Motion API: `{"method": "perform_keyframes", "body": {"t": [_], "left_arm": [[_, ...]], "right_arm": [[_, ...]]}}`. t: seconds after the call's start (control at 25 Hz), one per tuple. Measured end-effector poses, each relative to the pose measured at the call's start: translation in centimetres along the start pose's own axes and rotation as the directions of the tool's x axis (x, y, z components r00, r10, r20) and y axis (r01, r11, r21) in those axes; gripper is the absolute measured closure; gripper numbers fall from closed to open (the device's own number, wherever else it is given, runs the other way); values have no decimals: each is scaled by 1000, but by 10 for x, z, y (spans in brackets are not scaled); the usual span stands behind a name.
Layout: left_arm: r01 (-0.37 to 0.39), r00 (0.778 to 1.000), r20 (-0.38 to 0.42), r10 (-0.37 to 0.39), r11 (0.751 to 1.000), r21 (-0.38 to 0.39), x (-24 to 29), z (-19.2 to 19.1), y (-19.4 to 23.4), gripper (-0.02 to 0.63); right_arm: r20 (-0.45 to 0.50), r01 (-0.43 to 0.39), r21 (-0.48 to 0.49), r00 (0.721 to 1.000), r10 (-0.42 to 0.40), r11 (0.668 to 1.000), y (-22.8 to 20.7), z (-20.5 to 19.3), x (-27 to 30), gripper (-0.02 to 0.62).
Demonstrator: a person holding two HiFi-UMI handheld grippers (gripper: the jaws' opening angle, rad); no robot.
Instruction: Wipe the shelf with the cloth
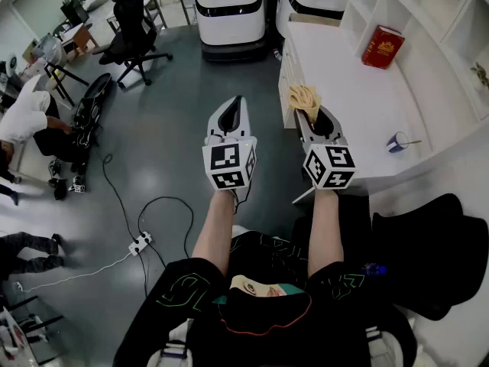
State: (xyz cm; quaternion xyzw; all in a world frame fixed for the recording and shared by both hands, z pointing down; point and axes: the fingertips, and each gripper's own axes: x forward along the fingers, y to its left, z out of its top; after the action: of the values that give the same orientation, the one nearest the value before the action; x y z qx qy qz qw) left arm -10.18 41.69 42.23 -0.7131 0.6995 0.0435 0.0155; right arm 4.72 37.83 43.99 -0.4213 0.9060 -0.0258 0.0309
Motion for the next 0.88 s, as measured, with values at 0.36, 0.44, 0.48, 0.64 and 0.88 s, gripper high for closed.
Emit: {"method": "perform_keyframes", "body": {"t": [0.36, 0.44, 0.48, 0.64, 0.88], "left_arm": [[-2, 1000, -3, 2, 1000, -19, -8, -4, -4, 607], [2, 1000, -5, -3, 1000, -23, -8, -5, -7, 607], [6, 1000, -6, -6, 1000, -24, -8, -5, -9, 607], [20, 1000, -18, -20, 1000, -13, -10, -6, -13, 607], [1, 1000, -17, -1, 1000, -8, -14, 0, -7, 606]], "right_arm": [[13, 14, -1, 1000, -14, 1000, -1, 0, -12, 459], [8, 24, 2, 1000, -24, 1000, -5, 0, -15, 459], [5, 31, 0, 1000, -31, 1000, -7, 0, -17, 457], [-3, 44, -4, 999, -44, 999, -11, 0, -21, 457], [-10, 41, -9, 999, -41, 999, -9, 3, -21, 457]]}}
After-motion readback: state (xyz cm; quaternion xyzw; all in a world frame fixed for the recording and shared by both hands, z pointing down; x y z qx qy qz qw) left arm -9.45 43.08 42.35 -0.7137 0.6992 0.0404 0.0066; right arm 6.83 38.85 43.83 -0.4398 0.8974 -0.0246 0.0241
